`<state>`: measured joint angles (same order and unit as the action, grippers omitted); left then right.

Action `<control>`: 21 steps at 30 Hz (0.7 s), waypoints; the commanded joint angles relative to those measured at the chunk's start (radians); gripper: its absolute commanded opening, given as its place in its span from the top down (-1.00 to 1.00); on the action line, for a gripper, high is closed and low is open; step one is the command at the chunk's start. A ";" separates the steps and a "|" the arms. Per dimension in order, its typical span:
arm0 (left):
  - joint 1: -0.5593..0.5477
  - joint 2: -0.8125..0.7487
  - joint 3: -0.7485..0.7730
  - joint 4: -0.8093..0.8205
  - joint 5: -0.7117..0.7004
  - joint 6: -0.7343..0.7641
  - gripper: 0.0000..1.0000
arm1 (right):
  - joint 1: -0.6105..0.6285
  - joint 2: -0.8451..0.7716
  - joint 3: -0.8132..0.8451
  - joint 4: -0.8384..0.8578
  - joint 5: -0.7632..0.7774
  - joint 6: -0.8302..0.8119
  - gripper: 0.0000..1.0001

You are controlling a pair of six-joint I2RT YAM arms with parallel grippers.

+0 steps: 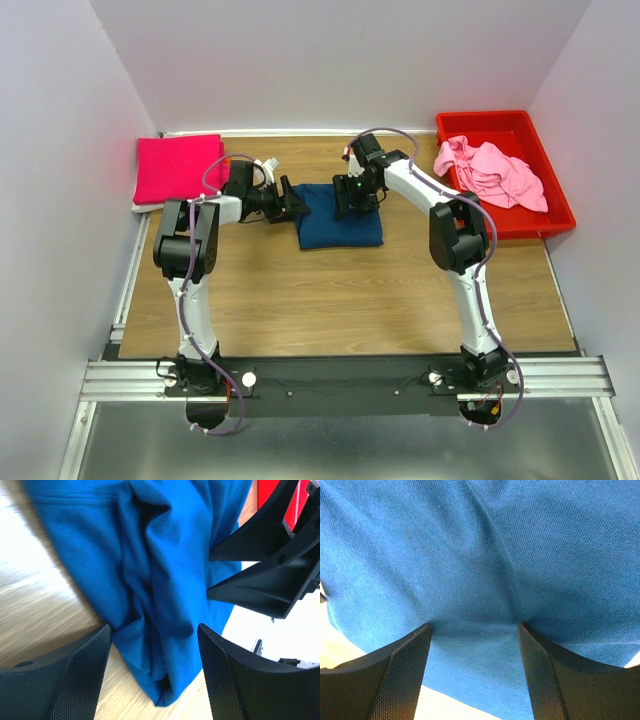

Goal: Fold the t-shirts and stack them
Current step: Neatly place the folded tshirt to the corner

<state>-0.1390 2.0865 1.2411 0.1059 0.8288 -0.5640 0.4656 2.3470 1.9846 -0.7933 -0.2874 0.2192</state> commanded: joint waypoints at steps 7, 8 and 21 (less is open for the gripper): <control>-0.082 0.072 0.017 0.029 -0.071 -0.068 -0.55 | 0.018 0.055 -0.050 -0.009 -0.044 -0.029 -0.54; -0.085 0.076 0.021 0.031 -0.074 -0.071 -0.54 | 0.018 0.055 -0.052 -0.009 -0.048 -0.030 -0.54; -0.116 0.099 0.102 -0.023 -0.146 -0.065 0.68 | 0.018 0.035 -0.067 -0.006 -0.064 -0.041 -0.54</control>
<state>-0.2501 2.1620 1.3075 0.1501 0.7483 -0.6563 0.4652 2.3409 1.9678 -0.7734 -0.3233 0.1959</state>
